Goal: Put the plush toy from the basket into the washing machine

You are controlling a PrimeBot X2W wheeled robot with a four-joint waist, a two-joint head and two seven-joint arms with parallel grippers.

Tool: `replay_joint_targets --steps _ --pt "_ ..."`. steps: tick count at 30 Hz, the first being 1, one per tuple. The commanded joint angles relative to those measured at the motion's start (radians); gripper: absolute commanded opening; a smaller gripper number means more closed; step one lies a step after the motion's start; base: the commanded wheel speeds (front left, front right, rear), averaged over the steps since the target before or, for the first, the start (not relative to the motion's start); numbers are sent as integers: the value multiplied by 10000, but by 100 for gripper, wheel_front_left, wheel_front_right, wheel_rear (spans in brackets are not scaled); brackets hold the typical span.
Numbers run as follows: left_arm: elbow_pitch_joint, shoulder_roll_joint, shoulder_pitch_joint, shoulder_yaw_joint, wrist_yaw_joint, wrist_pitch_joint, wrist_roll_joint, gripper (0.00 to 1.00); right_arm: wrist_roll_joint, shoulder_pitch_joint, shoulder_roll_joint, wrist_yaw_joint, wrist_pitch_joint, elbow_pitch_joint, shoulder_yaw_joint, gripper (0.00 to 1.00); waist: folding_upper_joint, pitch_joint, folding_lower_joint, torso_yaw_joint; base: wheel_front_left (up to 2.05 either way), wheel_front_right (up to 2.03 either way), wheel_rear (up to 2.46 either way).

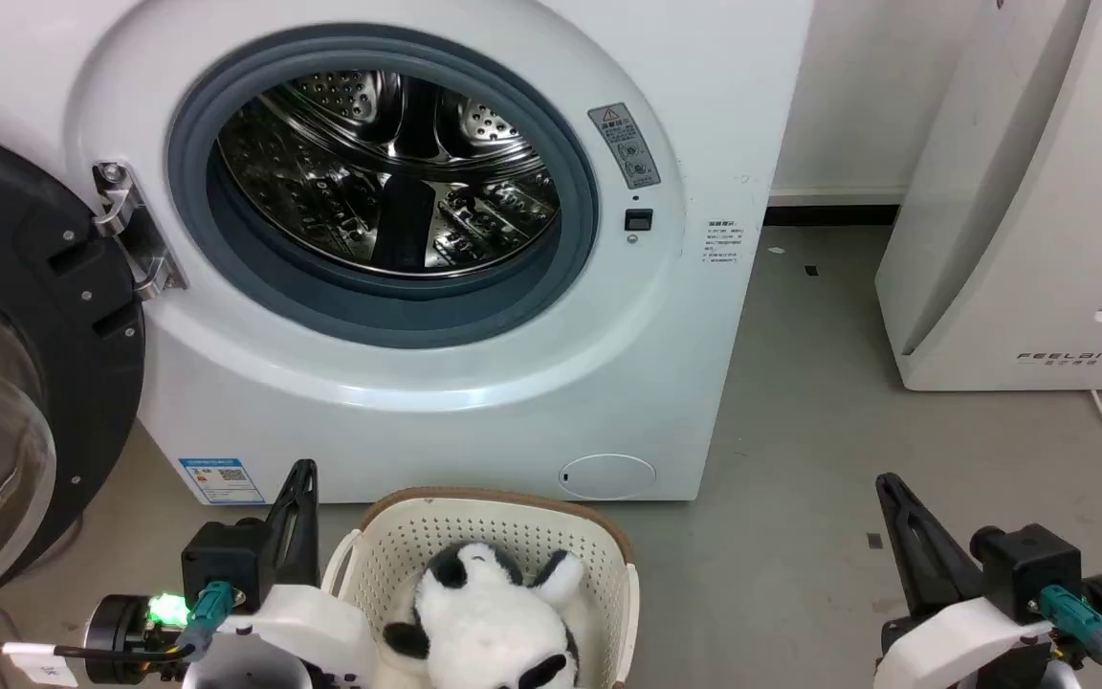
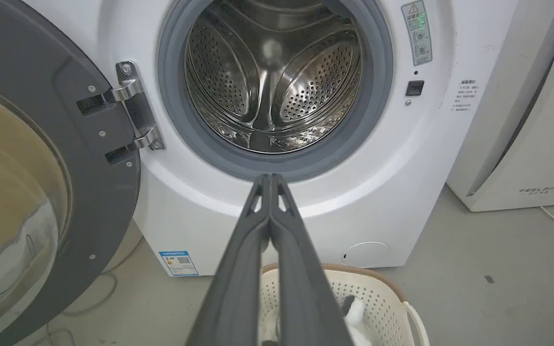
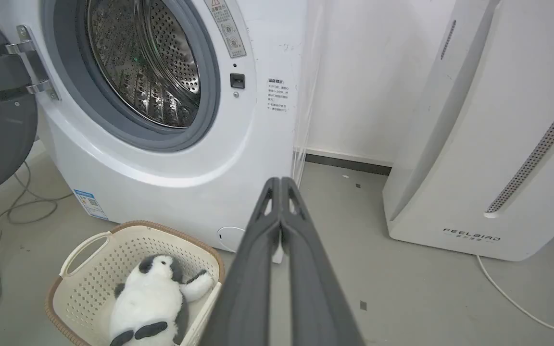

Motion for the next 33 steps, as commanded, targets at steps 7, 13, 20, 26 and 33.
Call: replay_joint_targets --steps 7,13,20,26,33 --pt "-41 3 136 12 -57 3 18 0 -78 -141 5 -7 14 20 -7 0 0 0 0 0 0 0 0" --pt "-41 3 136 12 -57 3 18 0 -78 -141 5 -7 14 20 -7 0 0 0 0 0 0 0 0" --pt "-41 3 136 12 -57 3 18 0 -78 -141 5 -7 14 20 -7 0 0 0 0 0 0 0 0" --pt "-41 3 136 12 -57 3 18 0 -78 -141 5 -7 14 20 -7 0 0 0 0 0 0 0 0" --pt "-41 3 136 12 -57 3 18 0 -78 -141 5 -7 14 20 -7 0 0 0 0 0 0 0 0"
